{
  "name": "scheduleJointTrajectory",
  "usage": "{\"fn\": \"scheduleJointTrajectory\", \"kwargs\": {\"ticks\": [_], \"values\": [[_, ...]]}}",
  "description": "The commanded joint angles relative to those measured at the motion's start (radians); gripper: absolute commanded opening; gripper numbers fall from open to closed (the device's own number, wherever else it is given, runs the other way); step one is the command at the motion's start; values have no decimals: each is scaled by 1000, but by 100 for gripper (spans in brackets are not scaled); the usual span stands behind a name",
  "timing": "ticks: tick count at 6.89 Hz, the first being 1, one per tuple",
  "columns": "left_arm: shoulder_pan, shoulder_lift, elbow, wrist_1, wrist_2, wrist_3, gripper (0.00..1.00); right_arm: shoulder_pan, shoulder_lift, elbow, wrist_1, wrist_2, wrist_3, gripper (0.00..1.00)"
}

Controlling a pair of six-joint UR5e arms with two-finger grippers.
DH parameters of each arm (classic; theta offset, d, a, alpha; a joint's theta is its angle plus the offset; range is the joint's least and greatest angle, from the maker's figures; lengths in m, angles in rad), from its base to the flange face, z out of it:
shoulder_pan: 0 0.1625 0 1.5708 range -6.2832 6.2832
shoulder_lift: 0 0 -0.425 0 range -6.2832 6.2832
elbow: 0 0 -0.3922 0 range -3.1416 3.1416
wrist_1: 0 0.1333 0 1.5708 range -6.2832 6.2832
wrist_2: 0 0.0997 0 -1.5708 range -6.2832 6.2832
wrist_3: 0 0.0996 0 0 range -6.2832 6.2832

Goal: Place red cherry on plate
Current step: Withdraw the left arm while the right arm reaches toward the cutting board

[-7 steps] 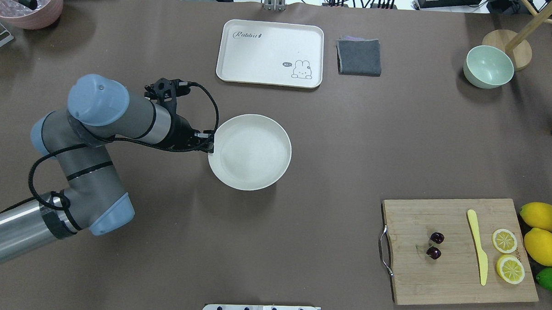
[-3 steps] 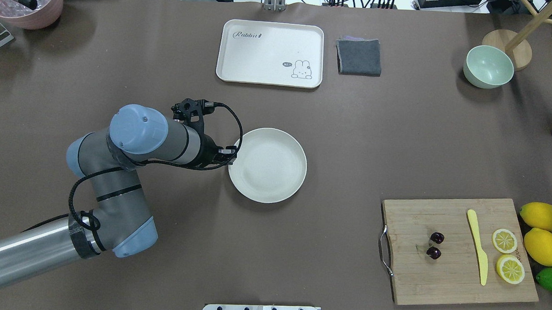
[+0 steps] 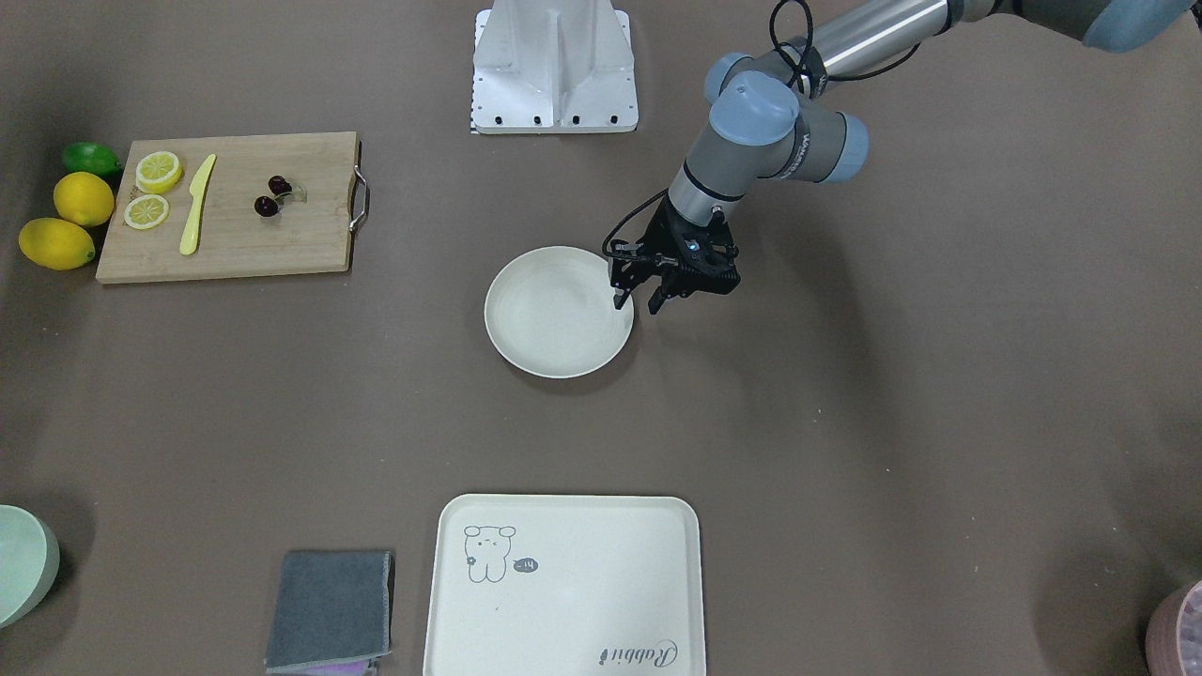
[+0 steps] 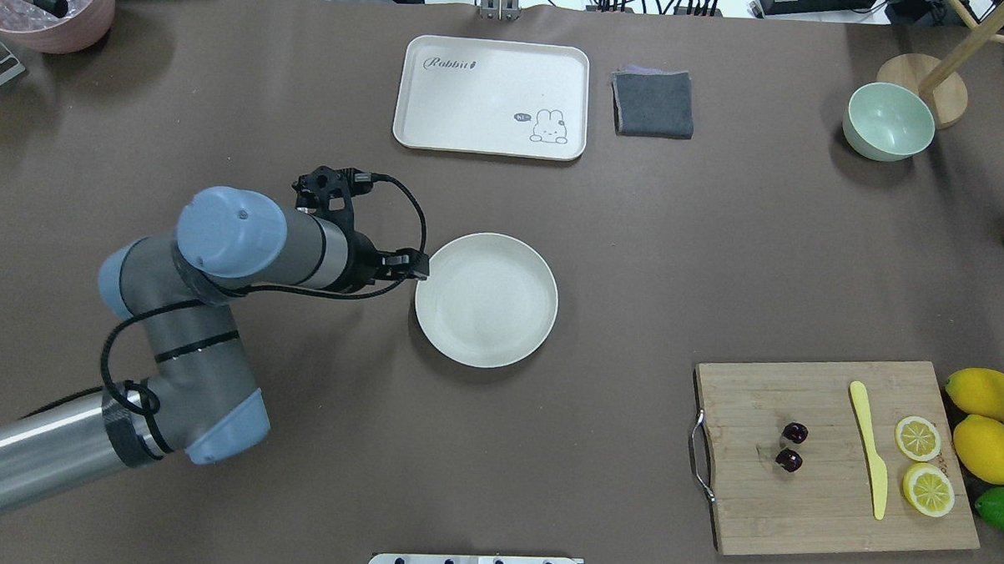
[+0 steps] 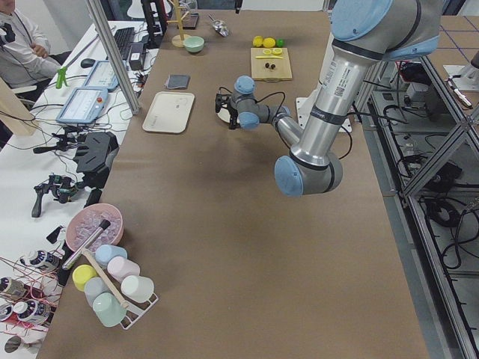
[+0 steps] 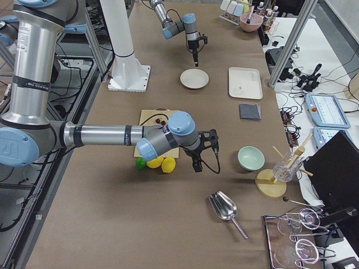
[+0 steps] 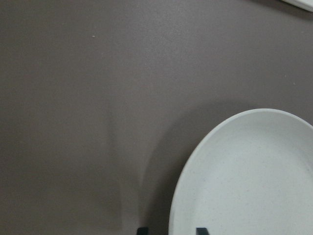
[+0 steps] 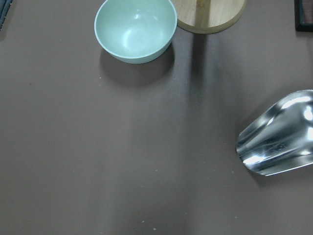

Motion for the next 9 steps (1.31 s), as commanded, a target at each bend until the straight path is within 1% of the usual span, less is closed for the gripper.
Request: {"fn": "scheduleJointTrajectory", "kwargs": {"ticks": [1,2,3,4,5,6,7,8,9], "values": [[-269,143,-134,150,-242,269,99,-177,3,86,1,-70,223,100],[-378,224,-180,220,-292,487,99,-287,2,129,1,-141,338,100],[-511,255,-179,325,-358,749,99,-390,0,141,-1,-210,411,100],[-640,296,-169,411,-367,1025,99,-470,-1,157,-5,-241,448,100],[-737,317,-128,474,-372,1246,99,-542,0,161,-10,-276,466,100],[-808,415,-91,481,-387,1265,99,-616,-1,180,-11,-314,543,100],[-859,426,-51,472,-393,1267,99,-688,-1,180,-24,-377,597,100],[-859,426,-47,470,-394,1264,99,-759,0,183,-24,-431,702,99],[-859,424,-50,470,-394,1264,99,-829,0,207,-24,-480,820,97]]}}
